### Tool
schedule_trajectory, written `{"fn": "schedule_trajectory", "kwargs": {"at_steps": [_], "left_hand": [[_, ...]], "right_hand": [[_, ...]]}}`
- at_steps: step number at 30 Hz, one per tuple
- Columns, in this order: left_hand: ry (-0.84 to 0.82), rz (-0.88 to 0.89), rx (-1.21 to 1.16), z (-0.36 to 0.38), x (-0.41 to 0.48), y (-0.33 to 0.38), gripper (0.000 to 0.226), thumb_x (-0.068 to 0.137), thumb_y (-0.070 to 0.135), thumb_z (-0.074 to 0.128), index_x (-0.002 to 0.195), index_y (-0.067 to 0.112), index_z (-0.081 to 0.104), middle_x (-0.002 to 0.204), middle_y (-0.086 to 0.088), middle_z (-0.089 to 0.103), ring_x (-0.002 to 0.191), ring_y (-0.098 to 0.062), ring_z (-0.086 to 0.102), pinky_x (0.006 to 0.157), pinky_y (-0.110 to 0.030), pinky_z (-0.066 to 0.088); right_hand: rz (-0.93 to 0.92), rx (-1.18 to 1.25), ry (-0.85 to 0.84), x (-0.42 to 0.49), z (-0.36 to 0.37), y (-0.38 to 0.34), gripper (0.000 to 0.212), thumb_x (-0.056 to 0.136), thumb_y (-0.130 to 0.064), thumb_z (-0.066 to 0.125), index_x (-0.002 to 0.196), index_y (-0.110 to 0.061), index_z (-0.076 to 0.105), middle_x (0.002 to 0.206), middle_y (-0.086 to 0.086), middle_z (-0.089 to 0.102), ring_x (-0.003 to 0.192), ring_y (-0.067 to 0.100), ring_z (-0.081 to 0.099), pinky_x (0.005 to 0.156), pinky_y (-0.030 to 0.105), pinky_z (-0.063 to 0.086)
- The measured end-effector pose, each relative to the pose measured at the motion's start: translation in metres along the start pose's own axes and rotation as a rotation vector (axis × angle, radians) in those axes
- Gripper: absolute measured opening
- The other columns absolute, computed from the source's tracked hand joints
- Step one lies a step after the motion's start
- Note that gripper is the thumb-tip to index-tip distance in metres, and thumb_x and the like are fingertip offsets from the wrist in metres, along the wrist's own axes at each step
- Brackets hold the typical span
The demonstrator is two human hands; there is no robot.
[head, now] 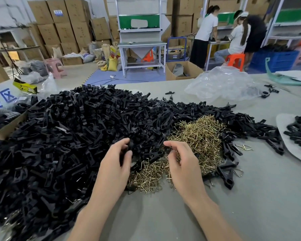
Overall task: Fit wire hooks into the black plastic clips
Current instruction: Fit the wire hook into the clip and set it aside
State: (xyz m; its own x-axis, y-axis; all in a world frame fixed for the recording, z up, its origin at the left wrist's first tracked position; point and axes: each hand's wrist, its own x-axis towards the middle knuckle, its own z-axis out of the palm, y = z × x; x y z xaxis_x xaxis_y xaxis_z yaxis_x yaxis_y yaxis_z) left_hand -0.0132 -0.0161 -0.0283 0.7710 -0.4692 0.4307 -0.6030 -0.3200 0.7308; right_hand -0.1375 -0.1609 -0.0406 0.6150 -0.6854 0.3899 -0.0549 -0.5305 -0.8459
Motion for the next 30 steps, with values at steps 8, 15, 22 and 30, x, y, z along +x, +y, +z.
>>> {"fn": "schedule_trajectory", "kwargs": {"at_steps": [8,15,22,30], "left_hand": [[-0.031,-0.411,-1.139,-0.014,0.008,0.022,0.032,0.095,0.007,0.058,0.123,0.019,0.067,0.1,-0.006,0.073,0.083,-0.017,0.069,0.065,-0.029,0.057],[-0.276,-0.534,-1.302,-0.011,0.004,0.027,0.036,0.084,0.011,0.061,0.119,0.012,0.07,0.098,-0.009,0.071,0.079,-0.018,0.068,0.064,-0.031,0.058],[-0.217,-0.525,-1.173,-0.012,0.003,0.026,0.031,0.097,0.013,0.053,0.125,0.016,0.067,0.106,-0.008,0.073,0.078,-0.017,0.068,0.056,-0.028,0.056],[0.027,-0.232,-0.488,-0.005,-0.003,0.017,0.032,0.106,0.021,0.043,0.132,0.037,0.055,0.108,0.013,0.072,0.097,-0.003,0.068,0.064,-0.026,0.059]], "right_hand": [[-0.065,0.13,-0.068,-0.004,-0.004,-0.014,0.035,0.104,-0.02,0.052,0.124,-0.047,0.058,0.12,-0.026,0.061,0.103,-0.002,0.06,0.085,0.015,0.046],[-0.101,-0.018,-0.275,-0.007,0.0,-0.016,0.042,0.103,-0.046,0.048,0.144,-0.04,0.047,0.131,-0.028,0.055,0.129,-0.008,0.045,0.106,0.013,0.035],[-0.092,-0.029,-0.265,-0.007,-0.001,-0.017,0.026,0.098,-0.037,0.063,0.124,-0.035,0.067,0.108,-0.025,0.055,0.113,-0.004,0.054,0.093,0.007,0.038],[-0.045,0.012,-0.143,-0.007,0.0,-0.014,0.021,0.099,-0.034,0.062,0.118,-0.039,0.066,0.111,-0.029,0.062,0.108,-0.011,0.054,0.087,0.004,0.038]]}}
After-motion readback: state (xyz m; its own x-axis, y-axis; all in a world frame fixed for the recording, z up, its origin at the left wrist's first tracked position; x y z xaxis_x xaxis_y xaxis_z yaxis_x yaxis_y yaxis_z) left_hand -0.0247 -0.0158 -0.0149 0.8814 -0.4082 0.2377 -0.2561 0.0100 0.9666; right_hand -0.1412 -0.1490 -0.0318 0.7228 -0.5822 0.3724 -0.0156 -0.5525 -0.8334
